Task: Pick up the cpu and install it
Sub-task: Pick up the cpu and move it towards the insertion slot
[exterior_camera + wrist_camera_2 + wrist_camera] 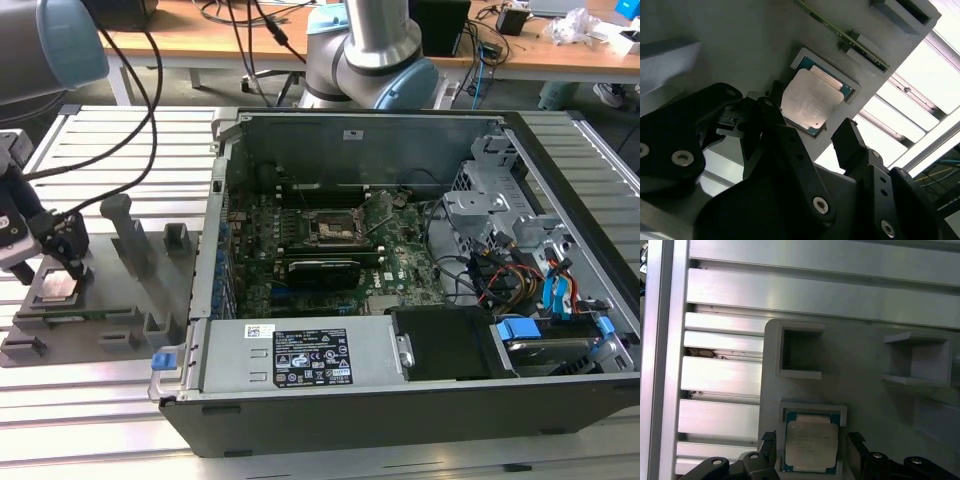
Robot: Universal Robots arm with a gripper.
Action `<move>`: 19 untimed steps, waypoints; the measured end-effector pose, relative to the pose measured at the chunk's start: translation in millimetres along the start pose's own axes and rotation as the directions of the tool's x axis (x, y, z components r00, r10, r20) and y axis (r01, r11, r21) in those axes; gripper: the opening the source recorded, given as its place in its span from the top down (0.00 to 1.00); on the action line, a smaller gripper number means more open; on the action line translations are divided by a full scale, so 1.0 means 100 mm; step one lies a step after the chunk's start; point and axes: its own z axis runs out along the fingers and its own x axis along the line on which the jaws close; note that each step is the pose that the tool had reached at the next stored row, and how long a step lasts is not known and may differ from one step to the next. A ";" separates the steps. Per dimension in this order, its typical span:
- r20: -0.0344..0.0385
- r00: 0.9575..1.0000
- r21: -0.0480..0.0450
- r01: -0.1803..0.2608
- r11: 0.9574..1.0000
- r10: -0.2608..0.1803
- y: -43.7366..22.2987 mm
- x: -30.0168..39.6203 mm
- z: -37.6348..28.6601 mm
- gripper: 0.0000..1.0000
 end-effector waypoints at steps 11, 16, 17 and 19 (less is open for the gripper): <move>0.000 1.000 0.000 0.005 1.000 -0.005 -0.003 -0.017 0.136 0.34; -0.003 1.000 0.022 -0.017 1.000 0.017 -0.003 -0.025 0.139 0.34; -0.003 1.000 0.024 -0.025 0.999 0.025 -0.004 -0.025 0.139 0.34; -0.004 0.999 0.024 -0.040 0.999 0.040 -0.003 -0.025 0.142 0.34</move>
